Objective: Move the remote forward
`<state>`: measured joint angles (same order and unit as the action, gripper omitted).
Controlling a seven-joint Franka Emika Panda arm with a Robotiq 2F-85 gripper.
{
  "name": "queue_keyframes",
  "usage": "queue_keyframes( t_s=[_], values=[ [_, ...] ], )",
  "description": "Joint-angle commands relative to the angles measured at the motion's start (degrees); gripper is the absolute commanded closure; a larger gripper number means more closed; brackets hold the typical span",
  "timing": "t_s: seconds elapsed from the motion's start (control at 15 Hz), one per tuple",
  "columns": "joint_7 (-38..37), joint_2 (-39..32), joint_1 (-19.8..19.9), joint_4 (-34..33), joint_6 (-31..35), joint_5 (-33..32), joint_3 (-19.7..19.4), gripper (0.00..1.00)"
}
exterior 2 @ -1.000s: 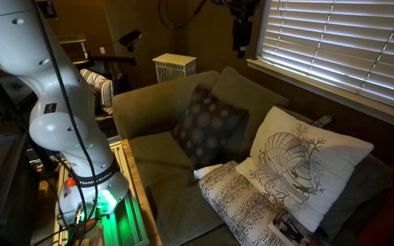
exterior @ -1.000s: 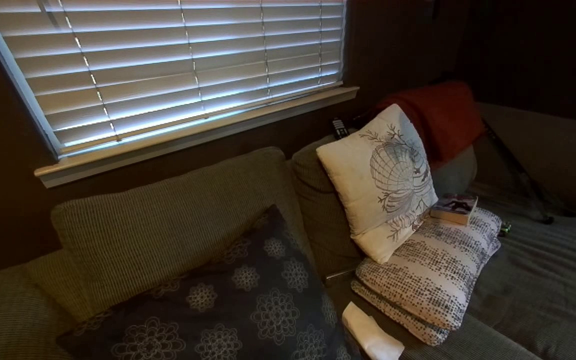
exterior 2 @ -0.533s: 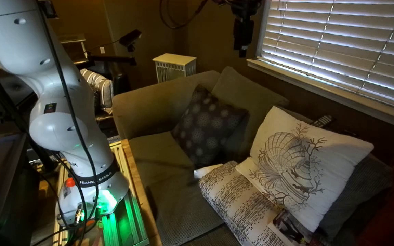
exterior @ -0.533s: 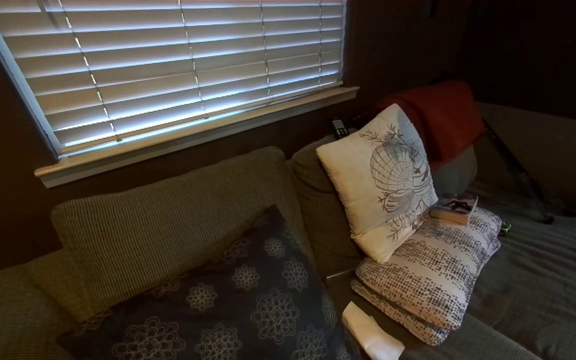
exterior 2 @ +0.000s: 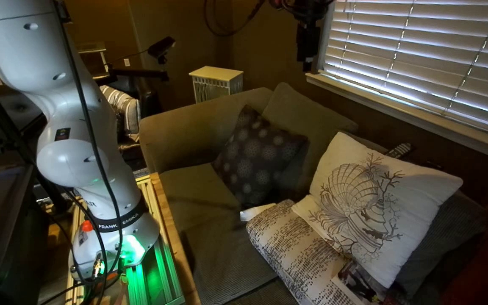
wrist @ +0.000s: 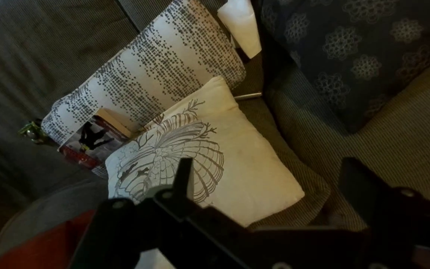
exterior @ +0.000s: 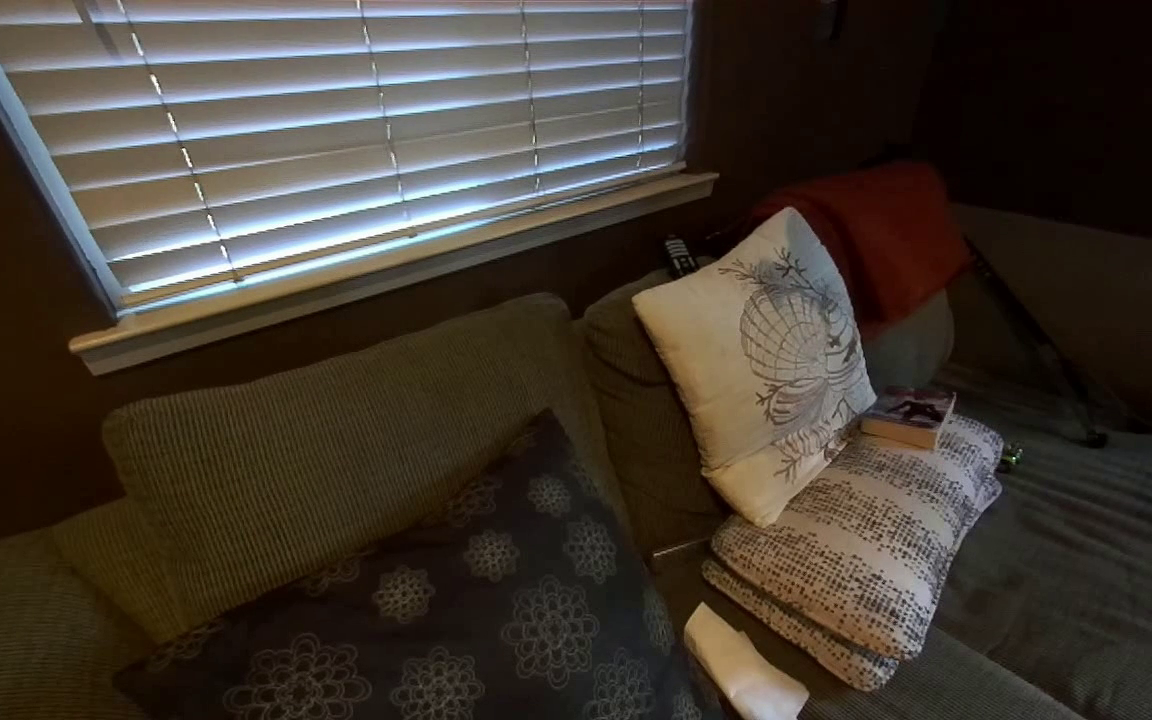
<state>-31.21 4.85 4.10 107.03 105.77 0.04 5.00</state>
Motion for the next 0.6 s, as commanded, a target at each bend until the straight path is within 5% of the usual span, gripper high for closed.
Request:
queue_keyframes(
  t_s=[0.0, 0.53],
  values=[
    [0.81, -7.63, -1.42, -7.01, 4.86, -1.28, -1.47, 0.00],
    [19.90, -19.88, -1.64, -18.36, 4.85, -7.46, -5.19, 0.00]
  ],
)
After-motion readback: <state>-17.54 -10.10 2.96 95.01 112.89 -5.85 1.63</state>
